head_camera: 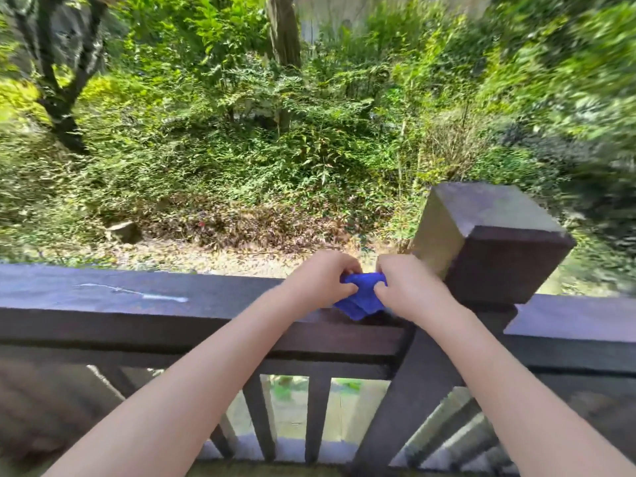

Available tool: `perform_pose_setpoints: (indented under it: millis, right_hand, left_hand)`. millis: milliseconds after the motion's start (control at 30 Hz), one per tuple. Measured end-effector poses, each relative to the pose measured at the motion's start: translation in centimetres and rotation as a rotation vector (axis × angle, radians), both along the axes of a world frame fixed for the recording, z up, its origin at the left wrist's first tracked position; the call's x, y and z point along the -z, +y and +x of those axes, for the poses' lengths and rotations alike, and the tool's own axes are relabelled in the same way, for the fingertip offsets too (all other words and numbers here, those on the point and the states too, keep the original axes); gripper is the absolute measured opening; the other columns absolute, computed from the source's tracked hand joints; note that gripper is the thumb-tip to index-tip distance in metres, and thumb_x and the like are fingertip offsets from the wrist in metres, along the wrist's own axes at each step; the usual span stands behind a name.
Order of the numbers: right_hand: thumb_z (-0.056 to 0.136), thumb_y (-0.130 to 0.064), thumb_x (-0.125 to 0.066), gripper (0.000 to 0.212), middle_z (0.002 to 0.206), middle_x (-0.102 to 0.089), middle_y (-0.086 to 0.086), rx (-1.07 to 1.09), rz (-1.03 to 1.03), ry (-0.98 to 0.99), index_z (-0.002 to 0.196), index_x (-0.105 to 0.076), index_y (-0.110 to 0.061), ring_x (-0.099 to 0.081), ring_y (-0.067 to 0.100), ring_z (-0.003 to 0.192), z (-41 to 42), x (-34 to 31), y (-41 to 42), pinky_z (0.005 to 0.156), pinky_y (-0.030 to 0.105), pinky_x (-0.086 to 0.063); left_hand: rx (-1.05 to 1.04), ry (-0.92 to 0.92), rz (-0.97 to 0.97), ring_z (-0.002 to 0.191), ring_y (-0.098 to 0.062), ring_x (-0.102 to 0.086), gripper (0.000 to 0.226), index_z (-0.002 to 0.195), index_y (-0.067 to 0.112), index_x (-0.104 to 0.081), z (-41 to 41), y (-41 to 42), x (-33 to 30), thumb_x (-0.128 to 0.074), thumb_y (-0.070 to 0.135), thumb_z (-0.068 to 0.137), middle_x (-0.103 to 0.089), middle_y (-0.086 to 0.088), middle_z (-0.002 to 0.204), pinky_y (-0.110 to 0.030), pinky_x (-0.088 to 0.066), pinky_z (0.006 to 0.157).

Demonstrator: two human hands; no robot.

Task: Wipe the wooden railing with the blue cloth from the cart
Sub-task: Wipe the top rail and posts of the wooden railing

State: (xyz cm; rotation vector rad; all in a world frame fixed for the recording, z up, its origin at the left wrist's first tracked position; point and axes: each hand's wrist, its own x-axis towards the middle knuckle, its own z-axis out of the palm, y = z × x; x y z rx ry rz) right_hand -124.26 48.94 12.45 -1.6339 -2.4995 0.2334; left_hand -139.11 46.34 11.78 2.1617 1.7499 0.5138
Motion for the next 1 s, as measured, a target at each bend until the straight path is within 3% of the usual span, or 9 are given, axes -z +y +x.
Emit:
perform_pose_setpoints:
  millis: [100, 233, 300, 333, 400, 433, 533, 767, 1000]
  right_hand:
    - [0.084, -0.011, -0.043, 0.01, 0.104, -0.061, 0.018, 0.053, -0.018, -0.083, 0.087, -0.052, -0.01, -0.057, 0.035, 0.097, -0.2, 2.2, -1.3, 0.067, 0.032, -0.033]
    - [0.09, -0.003, -0.034, 0.027, 0.105, -0.063, 0.015, -0.037, 0.105, -0.273, 0.103, -0.058, -0.003, -0.059, 0.036, 0.099, -1.0, 5.0, -2.8, 0.065, 0.036, -0.036]
    - [0.095, -0.009, -0.03, 0.03, 0.115, -0.059, 0.016, 0.089, 0.091, -0.202, 0.114, -0.052, -0.002, -0.055, 0.035, 0.108, -1.4, 6.4, -2.6, 0.076, 0.036, -0.04]
    - [0.097, -0.014, -0.028, 0.035, 0.127, -0.051, 0.018, 0.158, 0.054, -0.126, 0.126, -0.041, -0.001, -0.047, 0.035, 0.119, -1.7, 7.2, -2.4, 0.09, 0.037, -0.039]
    - [0.097, -0.019, -0.028, 0.052, 0.151, -0.021, 0.021, 0.241, -0.007, 0.011, 0.143, -0.009, -0.003, -0.018, 0.03, 0.141, -2.0, 8.9, -2.0, 0.114, 0.036, -0.02]
    - [0.097, -0.019, -0.028, 0.058, 0.156, -0.006, 0.018, 0.262, -0.023, 0.052, 0.144, 0.002, -0.003, -0.004, 0.026, 0.145, -2.1, 9.5, -2.0, 0.118, 0.034, -0.01]
    - [0.097, -0.02, -0.028, 0.061, 0.158, 0.008, 0.011, 0.286, -0.007, 0.122, 0.144, 0.009, -0.004, 0.009, 0.019, 0.145, -2.2, 10.6, -1.1, 0.118, 0.031, 0.001]
    - [0.098, -0.029, -0.02, 0.055, 0.158, 0.008, 0.004, 0.186, -0.133, 0.029, 0.146, 0.002, -0.011, 0.011, 0.017, 0.145, -3.2, 9.1, 3.7, 0.119, 0.035, 0.003]
    - [0.097, -0.038, -0.017, 0.059, 0.156, 0.015, 0.01, 0.165, -0.037, 0.028, 0.146, 0.005, -0.014, 0.016, 0.02, 0.144, -2.6, 11.1, -3.4, 0.117, 0.036, 0.007]
  left_hand:
    - [0.045, 0.043, -0.044, 0.091, -0.027, -0.059, 0.026, 0.105, 0.01, -0.066, -0.1, -0.1, 2.2, -0.058, 0.022, 0.084, -0.069, -0.012, 0.1, -0.028, -0.039, 0.071]
    - [0.033, 0.157, 0.045, 0.084, -0.033, -0.056, 0.032, 0.083, 0.003, -0.06, -0.5, -0.5, 4.8, -0.04, 0.025, 0.095, -0.064, -0.018, 0.09, -0.043, -0.044, 0.074]
    - [0.049, 0.269, 0.157, 0.101, -0.032, -0.056, 0.031, 0.106, 0.007, -0.058, 0.2, -0.6, 6.2, -0.032, 0.022, 0.096, -0.061, -0.014, 0.109, -0.043, -0.044, 0.084]
    - [0.061, 0.286, 0.182, 0.114, -0.031, -0.052, 0.037, 0.122, 0.009, -0.051, 0.6, -0.6, 6.9, -0.03, 0.023, 0.096, -0.055, -0.015, 0.125, -0.041, -0.042, 0.092]
    - [0.074, 0.323, 0.126, 0.142, -0.026, -0.022, 0.05, 0.143, 0.012, -0.027, 1.2, -0.2, 8.5, -0.024, 0.03, 0.097, -0.023, -0.013, 0.154, -0.043, -0.024, 0.112]
    - [0.079, 0.351, 0.088, 0.146, -0.021, -0.005, 0.053, 0.147, 0.015, -0.014, 1.2, 0.2, 9.1, -0.02, 0.033, 0.098, -0.007, -0.006, 0.159, -0.045, -0.012, 0.117]
    - [0.087, 0.372, 0.066, 0.145, -0.012, 0.009, 0.054, 0.148, 0.024, -0.001, 0.7, 1.8, 10.0, -0.015, 0.037, 0.098, 0.007, 0.004, 0.159, -0.046, 0.005, 0.116]
    - [0.002, 0.34, -0.051, 0.146, -0.016, 0.003, 0.052, 0.148, 0.022, -0.003, 0.0, 4.3, 9.0, -0.015, 0.034, 0.099, 0.004, -0.001, 0.159, -0.046, -0.002, 0.117]
    - [0.035, 0.421, 0.035, 0.145, -0.014, 0.011, 0.055, 0.147, 0.023, 0.005, -0.7, -2.8, 10.6, -0.015, 0.035, 0.098, 0.011, 0.001, 0.158, -0.041, 0.0, 0.118]
